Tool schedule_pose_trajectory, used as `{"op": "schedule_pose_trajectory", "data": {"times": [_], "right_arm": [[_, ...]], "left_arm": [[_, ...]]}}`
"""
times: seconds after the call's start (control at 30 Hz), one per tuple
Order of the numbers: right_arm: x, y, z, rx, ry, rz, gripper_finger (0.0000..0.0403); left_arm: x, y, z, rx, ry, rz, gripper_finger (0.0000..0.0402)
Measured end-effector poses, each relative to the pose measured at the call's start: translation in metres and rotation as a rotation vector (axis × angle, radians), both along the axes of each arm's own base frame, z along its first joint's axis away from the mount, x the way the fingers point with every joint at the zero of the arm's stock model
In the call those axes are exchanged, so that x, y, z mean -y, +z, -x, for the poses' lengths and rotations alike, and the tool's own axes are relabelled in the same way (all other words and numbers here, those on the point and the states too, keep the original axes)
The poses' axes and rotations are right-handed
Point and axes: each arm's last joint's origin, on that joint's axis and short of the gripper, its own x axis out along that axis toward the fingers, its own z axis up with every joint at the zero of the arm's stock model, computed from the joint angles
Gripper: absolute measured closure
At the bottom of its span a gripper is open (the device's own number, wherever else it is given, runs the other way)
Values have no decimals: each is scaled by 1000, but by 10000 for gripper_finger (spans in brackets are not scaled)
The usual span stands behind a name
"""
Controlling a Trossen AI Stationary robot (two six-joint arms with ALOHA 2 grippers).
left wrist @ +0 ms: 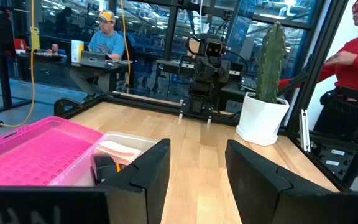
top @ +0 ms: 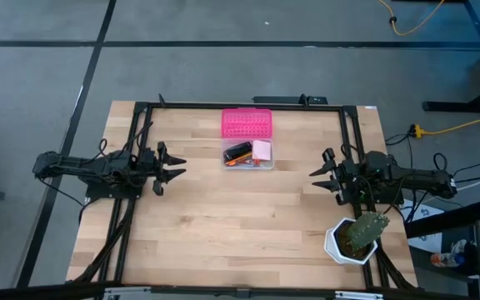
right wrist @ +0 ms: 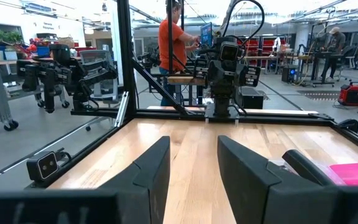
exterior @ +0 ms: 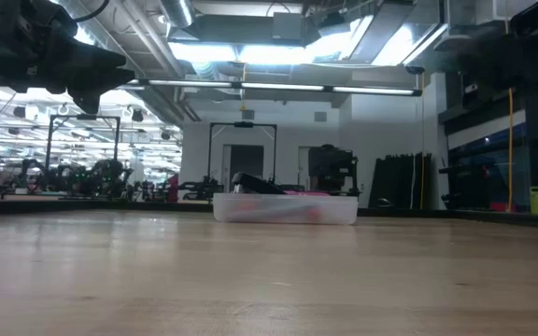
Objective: Pack school essentials
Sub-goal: Return to Home Position
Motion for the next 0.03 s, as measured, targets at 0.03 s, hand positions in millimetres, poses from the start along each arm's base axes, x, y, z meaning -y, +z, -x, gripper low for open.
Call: {"op": "schedule_pose_trajectory", "data": {"times": [0.03], "right_arm": [[0, 0, 0, 0, 0, 0, 267]], "left_arm": [[0, 0, 0, 0, 0, 0, 255]]}}
